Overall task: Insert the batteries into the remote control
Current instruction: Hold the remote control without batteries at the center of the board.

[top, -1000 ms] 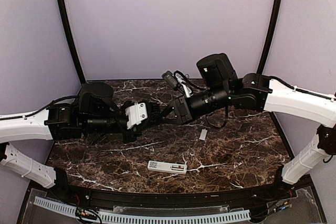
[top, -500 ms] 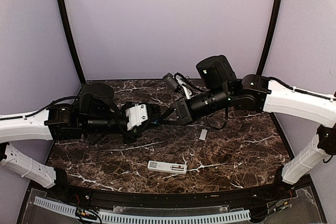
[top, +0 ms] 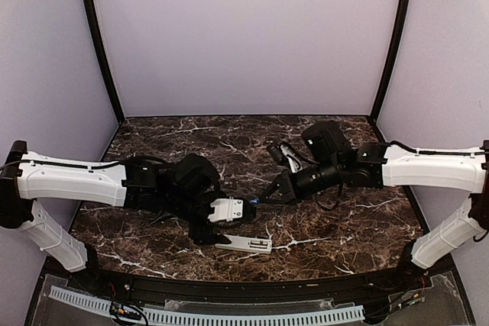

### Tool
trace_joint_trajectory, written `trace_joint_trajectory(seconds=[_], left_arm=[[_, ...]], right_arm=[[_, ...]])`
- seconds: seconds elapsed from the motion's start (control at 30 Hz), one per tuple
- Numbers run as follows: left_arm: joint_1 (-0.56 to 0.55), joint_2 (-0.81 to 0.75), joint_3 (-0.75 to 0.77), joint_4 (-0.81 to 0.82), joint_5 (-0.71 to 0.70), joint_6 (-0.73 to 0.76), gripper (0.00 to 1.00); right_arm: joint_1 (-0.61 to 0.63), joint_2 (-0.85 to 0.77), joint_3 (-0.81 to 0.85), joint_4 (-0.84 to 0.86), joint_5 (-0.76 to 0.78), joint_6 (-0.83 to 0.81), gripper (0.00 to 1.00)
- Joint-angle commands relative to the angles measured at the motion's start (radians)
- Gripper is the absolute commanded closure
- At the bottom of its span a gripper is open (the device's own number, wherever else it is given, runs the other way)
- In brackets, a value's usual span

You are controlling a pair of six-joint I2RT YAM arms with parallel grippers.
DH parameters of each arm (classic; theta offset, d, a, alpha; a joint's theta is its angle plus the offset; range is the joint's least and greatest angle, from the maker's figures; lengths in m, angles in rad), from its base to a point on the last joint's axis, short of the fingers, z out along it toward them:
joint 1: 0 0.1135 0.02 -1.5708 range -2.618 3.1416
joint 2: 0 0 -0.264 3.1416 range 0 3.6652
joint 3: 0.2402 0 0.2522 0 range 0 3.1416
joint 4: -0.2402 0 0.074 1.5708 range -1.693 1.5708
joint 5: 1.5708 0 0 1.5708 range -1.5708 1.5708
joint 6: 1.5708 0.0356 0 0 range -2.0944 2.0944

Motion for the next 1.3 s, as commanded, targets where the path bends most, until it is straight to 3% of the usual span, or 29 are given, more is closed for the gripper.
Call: trace_joint_trajectory(seconds=[0.0,0.17,0.43,0.8,1.07,1.27], left_arm=[[0.0,0.092,-0.014,-0.091,0.1,0.042,0.23],[0.003,0.197,-0.056,0.005,0.08,0.044,0.2],[0.035,0.235,-0.09,0.099,0.063,0.043,0.21],[0.105,0.297,-0.049,0.065,0.119,0.028,0.24],[0.068,0.302,-0.059,0.04,0.093,-0.066,0.39],[0.029,0.316,-0.069,0.007,0.059,-0.124,0.59]], right_arm=[[-0.013,-0.013,-0.123,0.15,-0.037,0.042,1.0],[-0.019,0.022,-0.199,0.222,-0.072,0.042,1.0],[-0.024,0.07,-0.234,0.23,-0.111,0.035,1.0],[-0.028,0.078,-0.241,0.225,-0.095,0.045,1.0],[-0.028,0.111,-0.306,0.311,-0.133,0.097,1.0],[-0.036,0.179,-0.285,0.316,-0.171,0.08,1.0]])
